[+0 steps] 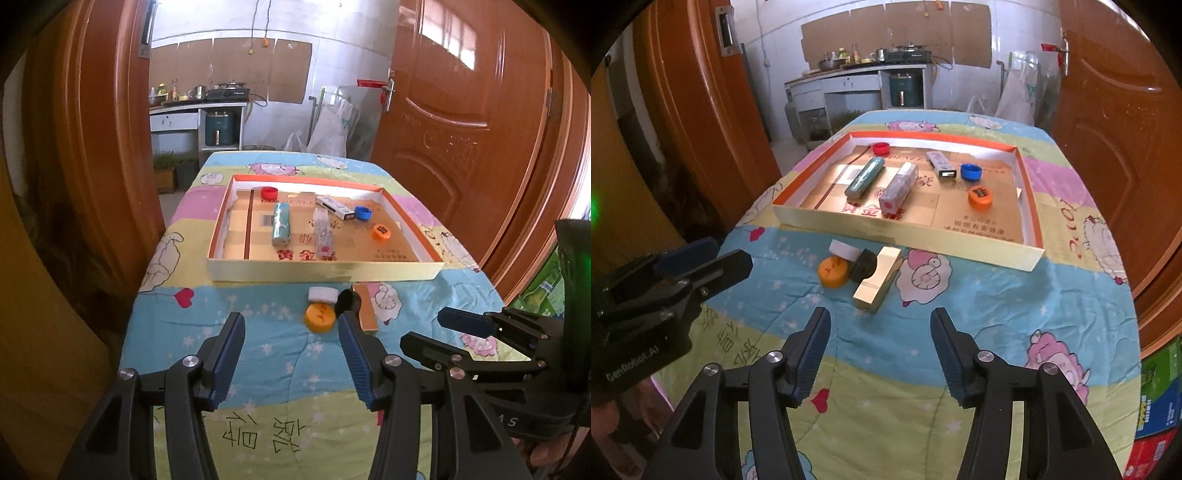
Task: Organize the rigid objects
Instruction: 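Withdraw both open tools from the lid back over the table, then grasp the gold rectangular box with the right tool while the left tool grasps the yellow cap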
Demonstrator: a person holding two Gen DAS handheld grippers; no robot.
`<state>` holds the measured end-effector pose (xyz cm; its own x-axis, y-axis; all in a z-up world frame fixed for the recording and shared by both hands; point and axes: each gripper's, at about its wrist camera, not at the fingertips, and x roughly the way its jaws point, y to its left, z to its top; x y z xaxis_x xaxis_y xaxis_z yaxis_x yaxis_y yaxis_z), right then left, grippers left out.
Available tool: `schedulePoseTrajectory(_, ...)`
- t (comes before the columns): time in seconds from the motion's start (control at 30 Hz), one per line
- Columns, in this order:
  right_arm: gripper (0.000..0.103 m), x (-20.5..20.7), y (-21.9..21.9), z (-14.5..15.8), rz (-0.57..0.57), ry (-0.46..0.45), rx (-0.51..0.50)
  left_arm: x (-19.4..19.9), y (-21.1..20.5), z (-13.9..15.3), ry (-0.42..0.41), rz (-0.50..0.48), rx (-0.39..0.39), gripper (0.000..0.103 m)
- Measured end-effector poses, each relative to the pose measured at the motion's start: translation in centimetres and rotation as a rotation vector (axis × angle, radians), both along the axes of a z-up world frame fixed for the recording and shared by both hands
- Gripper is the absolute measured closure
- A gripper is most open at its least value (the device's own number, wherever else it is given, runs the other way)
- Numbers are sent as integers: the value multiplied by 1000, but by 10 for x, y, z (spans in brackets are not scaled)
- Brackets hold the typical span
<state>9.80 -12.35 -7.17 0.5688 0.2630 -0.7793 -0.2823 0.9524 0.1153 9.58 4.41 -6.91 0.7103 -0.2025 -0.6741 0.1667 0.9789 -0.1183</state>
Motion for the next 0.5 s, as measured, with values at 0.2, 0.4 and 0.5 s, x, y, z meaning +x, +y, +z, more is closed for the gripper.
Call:
schedulePoseTrajectory(0.2, 45, 7, 8, -16, 4, 26, -6, -2, 1, -8, 7, -2, 5, 50)
schedulePoseTrajectory(0.4, 33, 17, 11, -28, -9, 44, -12, 2, 6, -14, 13, 7, -5, 50)
schedulePoseTrajectory(0.5, 32, 23, 12, -30, -20, 46, -16, 5, 8, -17, 23, 8, -10, 50)
